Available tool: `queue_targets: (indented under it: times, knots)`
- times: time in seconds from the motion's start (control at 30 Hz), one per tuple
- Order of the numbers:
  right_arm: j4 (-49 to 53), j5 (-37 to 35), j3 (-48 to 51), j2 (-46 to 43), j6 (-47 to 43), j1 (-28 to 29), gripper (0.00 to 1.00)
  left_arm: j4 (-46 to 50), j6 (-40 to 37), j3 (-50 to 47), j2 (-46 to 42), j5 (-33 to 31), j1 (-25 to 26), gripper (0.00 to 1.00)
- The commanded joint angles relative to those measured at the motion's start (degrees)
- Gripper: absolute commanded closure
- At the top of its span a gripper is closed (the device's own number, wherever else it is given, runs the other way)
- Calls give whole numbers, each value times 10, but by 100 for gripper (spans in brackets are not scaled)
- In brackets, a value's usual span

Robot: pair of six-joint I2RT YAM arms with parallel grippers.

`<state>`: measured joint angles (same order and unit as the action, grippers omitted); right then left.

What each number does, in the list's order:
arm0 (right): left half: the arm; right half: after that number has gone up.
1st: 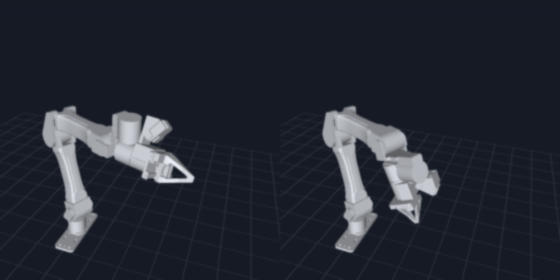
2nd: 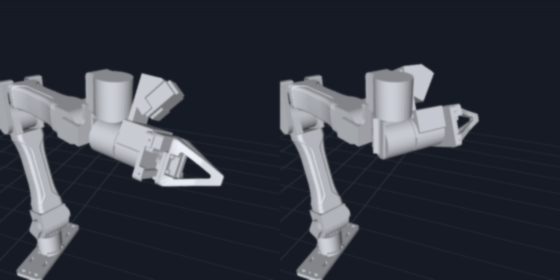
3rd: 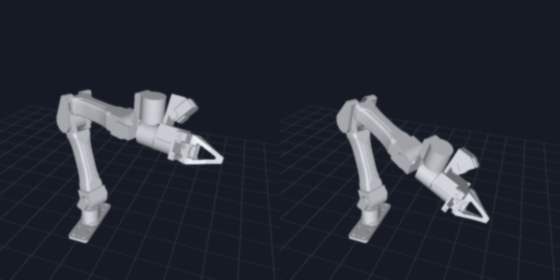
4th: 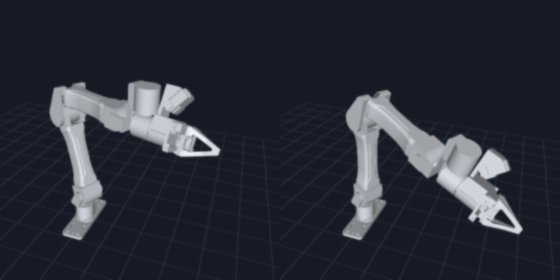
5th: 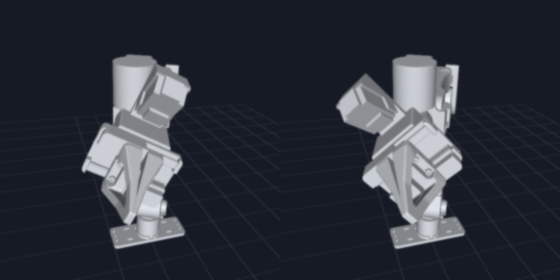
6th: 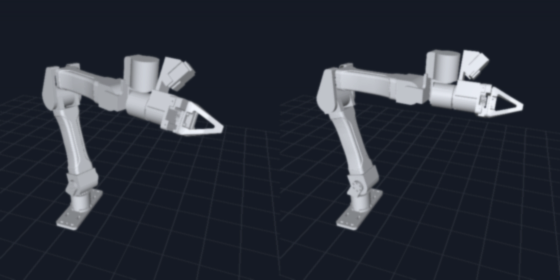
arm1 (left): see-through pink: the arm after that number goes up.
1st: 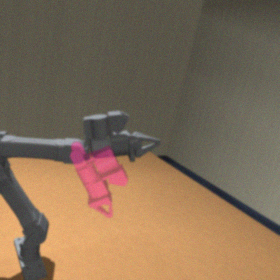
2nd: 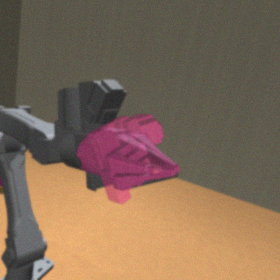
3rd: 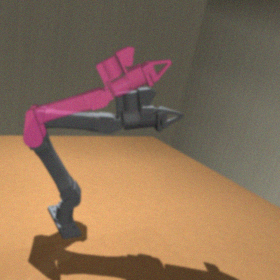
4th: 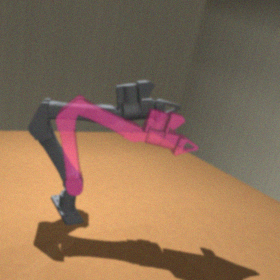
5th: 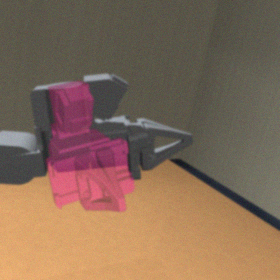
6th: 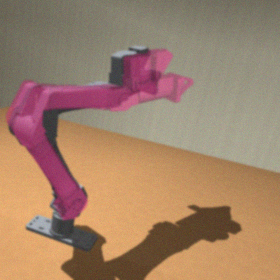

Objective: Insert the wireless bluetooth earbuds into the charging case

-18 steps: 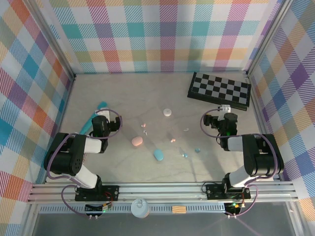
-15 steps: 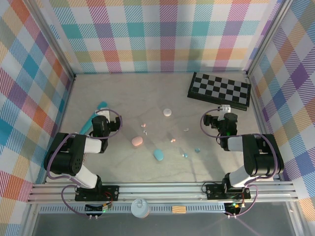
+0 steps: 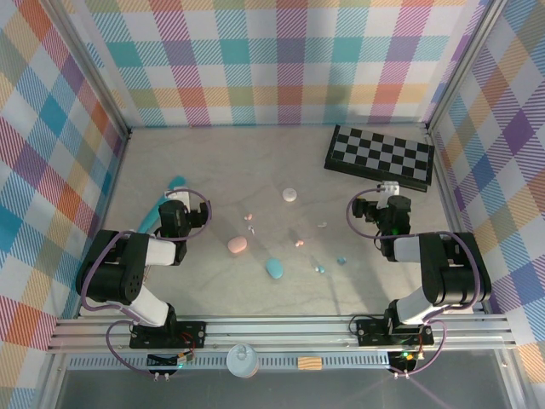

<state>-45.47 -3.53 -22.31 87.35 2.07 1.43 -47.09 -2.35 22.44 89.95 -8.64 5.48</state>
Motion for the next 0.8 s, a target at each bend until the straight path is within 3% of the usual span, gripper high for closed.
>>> queue_targets:
  times: [0.0, 0.23, 0.4, 0.5, 0.63, 0.77]
  knots:
    - [-23, 10, -12, 7, -10, -3, 1, -23, 7, 12, 6, -5, -5, 0]
    - [-9, 7, -11, -13, -13, 0, 1, -8, -6, 3, -39, -36, 13, 0]
    - [142, -20, -53, -104, -45, 37, 1, 129, -41, 34, -163, -138, 85, 0]
    - [238, -3, -89, -158, -28, 71, 1, 231, -29, 77, -223, -156, 124, 0]
    - [310, 1, -120, -201, 4, 147, 1, 343, 21, 130, -277, -128, 156, 0]
    - [372, 8, -140, -238, 82, 246, 1, 454, 98, 177, -325, -49, 167, 0]
